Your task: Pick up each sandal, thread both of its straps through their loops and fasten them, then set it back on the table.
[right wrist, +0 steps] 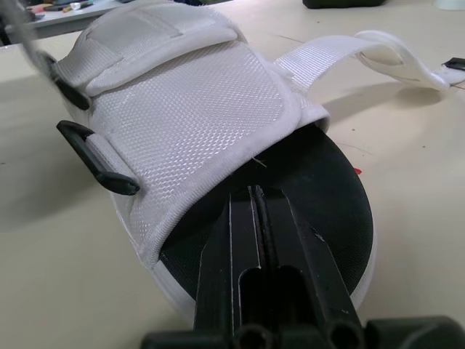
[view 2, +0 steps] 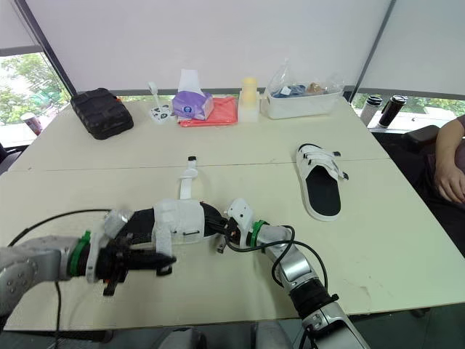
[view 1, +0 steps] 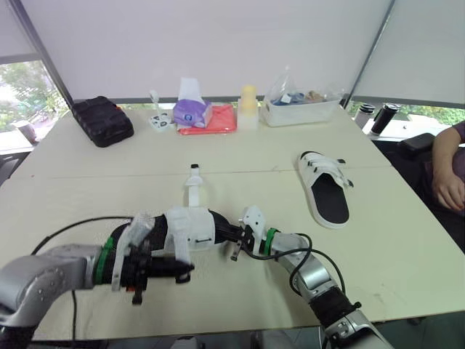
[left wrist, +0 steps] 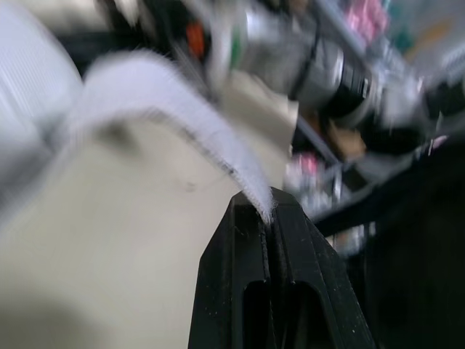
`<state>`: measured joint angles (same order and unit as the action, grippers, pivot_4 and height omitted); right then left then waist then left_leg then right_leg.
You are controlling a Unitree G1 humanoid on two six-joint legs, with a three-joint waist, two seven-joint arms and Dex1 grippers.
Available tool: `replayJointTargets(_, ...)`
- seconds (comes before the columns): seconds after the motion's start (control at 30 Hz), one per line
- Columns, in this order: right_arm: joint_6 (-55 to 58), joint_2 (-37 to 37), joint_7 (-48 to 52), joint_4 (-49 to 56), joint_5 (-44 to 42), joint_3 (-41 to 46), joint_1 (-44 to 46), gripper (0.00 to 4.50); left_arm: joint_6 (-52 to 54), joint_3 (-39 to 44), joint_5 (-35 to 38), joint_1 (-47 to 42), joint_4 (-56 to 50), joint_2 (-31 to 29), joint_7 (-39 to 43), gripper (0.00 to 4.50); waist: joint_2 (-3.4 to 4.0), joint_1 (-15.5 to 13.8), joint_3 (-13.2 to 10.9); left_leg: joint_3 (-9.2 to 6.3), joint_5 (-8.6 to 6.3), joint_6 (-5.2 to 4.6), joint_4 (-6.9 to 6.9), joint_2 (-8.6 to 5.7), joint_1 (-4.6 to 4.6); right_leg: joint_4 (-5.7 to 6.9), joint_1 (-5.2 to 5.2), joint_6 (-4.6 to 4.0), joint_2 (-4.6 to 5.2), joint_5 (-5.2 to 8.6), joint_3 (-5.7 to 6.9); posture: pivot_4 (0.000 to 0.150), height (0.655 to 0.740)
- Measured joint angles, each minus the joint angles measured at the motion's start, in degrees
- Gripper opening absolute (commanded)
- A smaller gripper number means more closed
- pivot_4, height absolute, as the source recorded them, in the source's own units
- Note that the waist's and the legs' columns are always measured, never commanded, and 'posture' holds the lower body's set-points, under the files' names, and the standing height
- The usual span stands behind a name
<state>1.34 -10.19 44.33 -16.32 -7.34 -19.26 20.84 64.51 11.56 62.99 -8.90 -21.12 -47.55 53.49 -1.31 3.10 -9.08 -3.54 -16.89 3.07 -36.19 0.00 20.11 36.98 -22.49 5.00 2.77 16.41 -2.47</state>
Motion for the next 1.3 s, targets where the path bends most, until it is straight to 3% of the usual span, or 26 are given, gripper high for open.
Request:
replayJointTargets(0.1, -0.01, 0.01, 0.02, -0.05, 0.00, -0.06, 0.11, 0.00, 4.42, 1.52, 6.02, -6.25, 6.70, 4.15, -7.43, 0.02, -0.07, 0.04, 0.04, -0.02, 0.00, 0.00, 0.00, 0.00, -0.02, 0.05, -0.01, 0.05, -0.02, -0.03, 0.01, 0.150, 0.7400)
replayJointTargets(0.23, -0.04, 0.06, 0.02, -0.19, 0.00, -0.21, 0.25, 0.00, 6.80, 3.05, 9.57, -8.01, 13.20, 9.96, -16.60, 0.02, -0.07, 0.19, 0.05, -0.03, 0.00, 0.00, 0.02, -0.01, -0.05, 0.08, 0.00, 0.10, 0.00, -0.05, 0.01, 0.150, 0.7400)
replayJointTargets(0.33, -0.04, 0.09, -0.11, -0.43, 0.00, -0.18, 0.36, 0.00, 6.95, 4.42, 9.71, -8.54, 18.80, 13.34, -22.26, 1.00, -0.08, 0.02, 0.06, -0.06, 0.01, 0.01, 0.00, -0.01, -0.11, 0.12, 0.05, 0.09, -0.01, -0.05, 0.01, 0.150, 0.7400)
replayJointTargets(0.47, -0.04, 0.10, -0.21, -0.45, 0.00, -0.20, 0.32, 0.00, 6.62, 6.78, 10.27, -9.91, 21.09, 14.14, -24.56, 2.91, -0.11, -0.02, 0.09, -0.07, 0.02, 0.04, 0.01, -0.03, -0.14, 0.11, 0.08, 0.09, -0.03, -0.05, 0.02, 0.150, 0.7400)
replayJointTargets(0.67, -0.04, 0.01, -0.31, -0.45, 0.00, -0.04, 0.23, 0.00, 5.82, 7.20, 8.40, -12.54, 21.59, 11.38, -22.79, 2.91, -0.11, -0.32, 0.10, -0.07, 0.05, 0.09, 0.01, -0.12, -0.17, 0.10, 0.10, 0.08, -0.09, -0.04, 0.03, 0.150, 0.7400)
replayJointTargets(0.93, -0.08, -0.02, 0.00, -0.41, 0.00, 0.05, 0.14, 0.00, -9.00, 6.59, -6.63, -24.93, 29.68, 4.49, -17.29, 2.91, -0.08, -0.41, 0.11, -0.01, 0.08, 0.15, 0.08, -0.16, -0.19, 0.07, 0.09, 0.07, -0.11, -0.04, 0.06, 0.150, 0.7400)
replayJointTargets(1.17, -0.08, 0.04, -0.01, -0.41, 0.00, 0.02, 0.17, 0.00, -14.27, -0.59, -17.71, -26.45, 35.57, -0.05, -7.46, 2.91, -0.06, -0.33, 0.10, 0.00, 0.08, 0.14, 0.09, -0.15, -0.17, 0.08, 0.05, 0.07, -0.12, -0.04, 0.06, 0.150, 0.7400)
replayJointTargets(1.3, -0.08, 0.09, -0.04, -0.41, 0.00, 0.05, 0.15, 0.00, -15.67, -1.81, -21.62, -22.34, 38.86, -2.02, -1.73, 2.91, -0.04, -0.32, 0.08, 0.00, 0.08, 0.13, 0.10, -0.13, -0.17, 0.09, 0.04, 0.07, -0.11, -0.04, 0.06, 0.150, 0.7400)
